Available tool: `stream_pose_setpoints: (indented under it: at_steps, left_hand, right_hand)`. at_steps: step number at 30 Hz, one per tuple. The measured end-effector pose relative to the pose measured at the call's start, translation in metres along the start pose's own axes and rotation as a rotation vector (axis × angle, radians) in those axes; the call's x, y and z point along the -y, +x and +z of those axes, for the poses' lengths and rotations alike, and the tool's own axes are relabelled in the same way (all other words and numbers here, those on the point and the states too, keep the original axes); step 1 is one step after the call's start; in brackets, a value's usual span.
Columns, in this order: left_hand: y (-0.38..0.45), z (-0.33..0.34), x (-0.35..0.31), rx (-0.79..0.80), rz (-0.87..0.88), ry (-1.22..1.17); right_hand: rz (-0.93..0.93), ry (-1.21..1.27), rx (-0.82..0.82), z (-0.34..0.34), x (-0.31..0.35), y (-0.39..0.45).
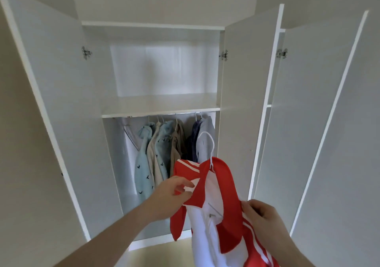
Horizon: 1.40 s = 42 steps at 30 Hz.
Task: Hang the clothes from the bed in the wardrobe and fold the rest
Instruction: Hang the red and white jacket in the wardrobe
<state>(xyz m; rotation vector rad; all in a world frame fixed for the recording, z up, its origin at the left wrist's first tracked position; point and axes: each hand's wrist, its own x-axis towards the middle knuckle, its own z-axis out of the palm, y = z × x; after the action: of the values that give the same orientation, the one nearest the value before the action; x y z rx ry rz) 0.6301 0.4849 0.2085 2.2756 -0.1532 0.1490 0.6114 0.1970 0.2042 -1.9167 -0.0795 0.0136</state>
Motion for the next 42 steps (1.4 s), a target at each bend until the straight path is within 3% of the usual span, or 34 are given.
stream_pose_setpoints:
  at_steps: [13, 20, 30, 36, 42]
  left_hand:
    - [0.149, -0.008, 0.049, 0.11, -0.017, -0.038]
    - [0.21, 0.02, 0.048, 0.168, 0.052, -0.056]
    - [0.267, 0.093, -0.007, 0.129, 0.174, -0.057]
    - [0.296, 0.159, -0.055, -0.032, 0.09, 0.029]
    - [0.315, 0.205, -0.09, -0.149, -0.061, -0.051]
  right_hand:
    - [0.119, 0.081, -0.085, 0.029, -0.015, 0.15]
    - [0.126, 0.154, -0.132, 0.003, -0.035, 0.177]
    - [0.053, 0.023, -0.166, -0.131, -0.074, 0.202]
    - [0.08, 0.006, -0.119, -0.234, -0.116, 0.241]
    - [0.142, -0.059, -0.123, -0.32, -0.147, 0.276]
